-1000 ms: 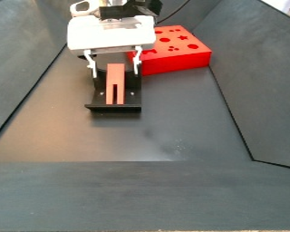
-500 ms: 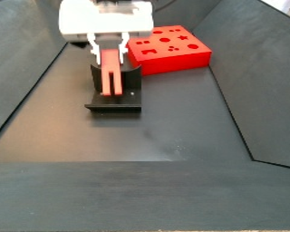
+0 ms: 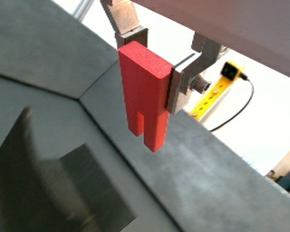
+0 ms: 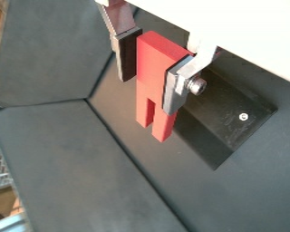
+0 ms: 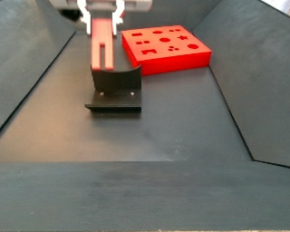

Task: Pick up the double-square object. Move up. Place the double-square object on the fixture. Regrasp the double-square object. Move to above the board. Insert the double-square object.
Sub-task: Move to above the board.

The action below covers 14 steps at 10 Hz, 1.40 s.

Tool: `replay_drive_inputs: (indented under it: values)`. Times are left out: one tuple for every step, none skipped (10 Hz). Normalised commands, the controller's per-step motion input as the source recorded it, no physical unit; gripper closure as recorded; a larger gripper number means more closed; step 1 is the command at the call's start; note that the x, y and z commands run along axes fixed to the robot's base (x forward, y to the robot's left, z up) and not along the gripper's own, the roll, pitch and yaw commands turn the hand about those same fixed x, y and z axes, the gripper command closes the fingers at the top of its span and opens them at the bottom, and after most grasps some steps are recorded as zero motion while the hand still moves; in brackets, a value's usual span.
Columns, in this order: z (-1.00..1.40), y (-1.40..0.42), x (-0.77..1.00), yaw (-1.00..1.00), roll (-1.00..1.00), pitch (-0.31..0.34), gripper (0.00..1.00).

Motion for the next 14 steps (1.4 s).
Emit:
replay_drive_inputs:
  values:
    - [1.00, 0.06, 0.01, -0.16, -0.02, 0.027, 1.00]
    - [1.00, 0.06, 0.01, -0.14, -0.01, 0.053, 1.00]
    - [1.00, 0.05, 0.00, -0.10, -0.01, 0.098, 1.00]
    - [1.00, 0.05, -0.01, -0.07, -0.02, 0.125, 1.00]
    - [1.00, 0.04, -0.01, -0.03, -0.04, 0.146, 1.00]
    - [1.00, 0.03, -0.01, -0.01, -0.04, 0.156, 1.00]
    - [0.75, 0.01, 0.00, 0.03, -0.05, 0.162, 1.00]
    - [0.50, 0.00, 0.01, 0.07, -0.05, 0.173, 1.00]
    - [0.32, -0.01, 0.02, 0.09, -0.05, 0.173, 1.00]
    - [0.20, -0.01, 0.03, 0.10, -0.04, 0.172, 1.00]
    - [0.14, -1.00, -0.57, -0.10, -1.00, 0.049, 1.00]
    - [0.16, -1.00, -0.58, -0.10, -1.00, 0.038, 1.00]
    - [0.17, -1.00, -0.60, -0.10, -1.00, 0.030, 1.00]
    - [0.15, -1.00, -0.62, -0.10, -1.00, 0.024, 1.00]
